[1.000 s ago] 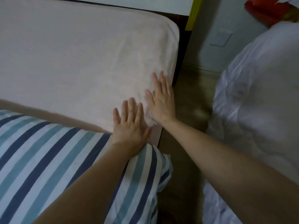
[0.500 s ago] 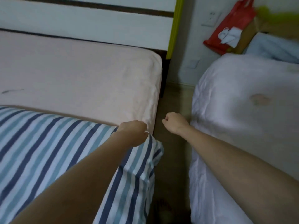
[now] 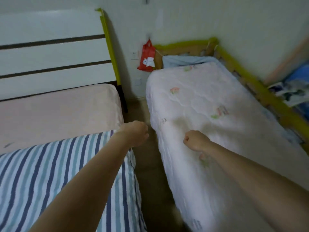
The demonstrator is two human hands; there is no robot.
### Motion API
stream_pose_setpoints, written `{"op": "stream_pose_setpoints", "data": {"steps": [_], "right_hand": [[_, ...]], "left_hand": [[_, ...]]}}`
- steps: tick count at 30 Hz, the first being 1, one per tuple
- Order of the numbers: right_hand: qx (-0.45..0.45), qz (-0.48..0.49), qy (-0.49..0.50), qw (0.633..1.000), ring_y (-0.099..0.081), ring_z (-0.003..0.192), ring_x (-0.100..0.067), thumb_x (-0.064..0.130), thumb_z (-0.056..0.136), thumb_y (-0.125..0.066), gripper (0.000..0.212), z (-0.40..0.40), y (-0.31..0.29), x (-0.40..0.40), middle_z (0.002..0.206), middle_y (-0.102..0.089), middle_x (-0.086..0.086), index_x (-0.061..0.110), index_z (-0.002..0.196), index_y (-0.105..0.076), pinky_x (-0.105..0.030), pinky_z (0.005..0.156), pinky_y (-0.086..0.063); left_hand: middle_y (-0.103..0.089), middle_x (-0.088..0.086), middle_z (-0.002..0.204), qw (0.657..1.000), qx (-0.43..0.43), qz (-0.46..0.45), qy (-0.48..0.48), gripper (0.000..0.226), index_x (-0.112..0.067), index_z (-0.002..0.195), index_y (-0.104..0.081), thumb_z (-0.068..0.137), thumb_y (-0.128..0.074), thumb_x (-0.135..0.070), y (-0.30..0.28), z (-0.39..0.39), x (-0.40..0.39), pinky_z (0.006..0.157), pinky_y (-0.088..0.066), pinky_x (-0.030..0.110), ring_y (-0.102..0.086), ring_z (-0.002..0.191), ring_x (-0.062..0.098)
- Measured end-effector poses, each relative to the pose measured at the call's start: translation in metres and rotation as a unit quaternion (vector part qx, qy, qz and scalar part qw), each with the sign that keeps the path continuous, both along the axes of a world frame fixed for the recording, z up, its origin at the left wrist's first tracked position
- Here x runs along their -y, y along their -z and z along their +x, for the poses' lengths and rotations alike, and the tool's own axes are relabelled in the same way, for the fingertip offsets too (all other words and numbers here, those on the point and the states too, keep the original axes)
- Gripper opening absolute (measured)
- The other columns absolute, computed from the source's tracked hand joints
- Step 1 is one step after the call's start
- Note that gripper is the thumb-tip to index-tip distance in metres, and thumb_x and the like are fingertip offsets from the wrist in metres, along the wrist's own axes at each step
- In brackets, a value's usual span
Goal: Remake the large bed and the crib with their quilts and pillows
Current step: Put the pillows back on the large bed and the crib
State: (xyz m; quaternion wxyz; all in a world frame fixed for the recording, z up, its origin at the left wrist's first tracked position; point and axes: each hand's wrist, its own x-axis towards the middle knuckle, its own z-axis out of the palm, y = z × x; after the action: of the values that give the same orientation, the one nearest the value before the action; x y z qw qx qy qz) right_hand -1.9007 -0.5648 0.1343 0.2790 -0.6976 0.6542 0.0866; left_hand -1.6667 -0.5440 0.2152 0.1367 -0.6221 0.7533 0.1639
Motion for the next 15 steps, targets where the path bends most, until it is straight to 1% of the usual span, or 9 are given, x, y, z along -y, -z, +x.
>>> {"op": "stream_pose_setpoints", "data": {"steps": [2,3,5,7,9,11,13,14,15], "right_hand": [[-0.006,0.005,0.045,0.999,-0.054,0.078,-0.022,0.021,0.092,-0.045,0.031,-0.05,-0.016,-0.035,0.074,-0.053,-0.001,0.019,0.062,-0.039,-0.025,0.054,-0.034],[-0.01,0.006,0.056,0.998,-0.056,0.08,-0.023,0.022,0.092,-0.045,0.028,-0.063,-0.02,-0.044,0.08,-0.057,-0.003,0.018,0.065,-0.042,-0.026,0.057,-0.036],[-0.012,-0.012,0.098,0.995,-0.053,0.079,-0.023,0.022,0.093,-0.046,0.024,-0.116,-0.043,-0.08,0.088,-0.056,-0.007,0.017,0.069,-0.046,-0.027,0.065,-0.038],[0.003,-0.042,0.138,0.99,-0.051,0.08,-0.024,0.022,0.096,-0.045,0.023,-0.164,-0.067,-0.111,0.091,-0.055,-0.008,0.013,0.076,-0.053,-0.03,0.07,-0.041],[0.011,-0.073,0.183,0.98,-0.055,0.085,-0.026,0.023,0.097,-0.043,0.024,-0.209,-0.085,-0.144,0.095,-0.06,-0.009,0.009,0.087,-0.06,-0.033,0.074,-0.044],[-0.008,-0.106,0.234,0.966,-0.056,0.084,-0.025,0.022,0.097,-0.043,0.022,-0.261,-0.103,-0.192,0.091,-0.06,-0.007,0.012,0.083,-0.059,-0.031,0.071,-0.042],[-0.034,-0.136,0.282,0.949,-0.054,0.083,-0.021,0.02,0.096,-0.044,0.02,-0.312,-0.113,-0.246,0.09,-0.06,-0.009,0.012,0.087,-0.06,-0.027,0.069,-0.038],[-0.043,-0.139,0.325,0.934,-0.052,0.08,-0.018,0.018,0.097,-0.044,0.021,-0.35,-0.123,-0.293,0.091,-0.06,-0.011,0.008,0.089,-0.06,-0.027,0.067,-0.035],[-0.033,-0.138,0.346,0.928,-0.047,0.073,-0.015,0.016,0.097,-0.043,0.022,-0.376,-0.13,-0.325,0.085,-0.057,-0.01,0.006,0.082,-0.057,-0.025,0.063,-0.031]], "left_hand": [[-0.06,0.006,0.118,0.998,0.016,-0.011,0.066,0.03,-0.014,0.112,-0.059,0.099,-0.04,-0.033,-0.02,-0.046,-0.002,0.09,-0.049,0.038,-0.058,0.103,0.024],[-0.058,0.006,0.123,0.996,0.021,-0.017,0.088,0.032,-0.014,0.116,-0.058,0.099,-0.039,-0.034,-0.025,-0.06,-0.002,0.091,-0.048,0.037,-0.056,0.107,0.025],[-0.054,0.004,0.131,0.99,0.012,-0.029,0.139,0.037,-0.016,0.127,-0.054,0.099,-0.039,-0.035,-0.044,-0.122,-0.012,0.096,-0.043,0.036,-0.052,0.118,0.025],[-0.053,0.002,0.133,0.982,0.003,-0.05,0.184,0.037,-0.021,0.129,-0.053,0.098,-0.041,-0.037,-0.057,-0.182,-0.023,0.096,-0.04,0.035,-0.051,0.121,0.024],[-0.053,0.002,0.133,0.97,-0.003,-0.057,0.236,0.037,-0.022,0.129,-0.053,0.098,-0.041,-0.036,-0.067,-0.238,-0.038,0.095,-0.04,0.034,-0.051,0.121,0.025],[-0.051,0.003,0.136,0.953,-0.003,-0.062,0.296,0.038,-0.023,0.132,-0.052,0.098,-0.04,-0.037,-0.075,-0.303,-0.063,0.097,-0.039,0.035,-0.049,0.124,0.025],[-0.049,0.003,0.139,0.936,-0.01,-0.053,0.348,0.04,-0.024,0.134,-0.05,0.099,-0.041,-0.039,-0.086,-0.367,-0.095,0.101,-0.038,0.036,-0.047,0.127,0.025],[-0.049,0.003,0.14,0.922,-0.006,-0.05,0.385,0.041,-0.024,0.135,-0.049,0.099,-0.041,-0.04,-0.093,-0.418,-0.126,0.101,-0.038,0.036,-0.046,0.128,0.025],[-0.049,0.002,0.14,0.908,-0.016,-0.055,0.415,0.042,-0.024,0.136,-0.047,0.099,-0.041,-0.041,-0.096,-0.453,-0.143,0.101,-0.038,0.036,-0.046,0.128,0.024]]}}
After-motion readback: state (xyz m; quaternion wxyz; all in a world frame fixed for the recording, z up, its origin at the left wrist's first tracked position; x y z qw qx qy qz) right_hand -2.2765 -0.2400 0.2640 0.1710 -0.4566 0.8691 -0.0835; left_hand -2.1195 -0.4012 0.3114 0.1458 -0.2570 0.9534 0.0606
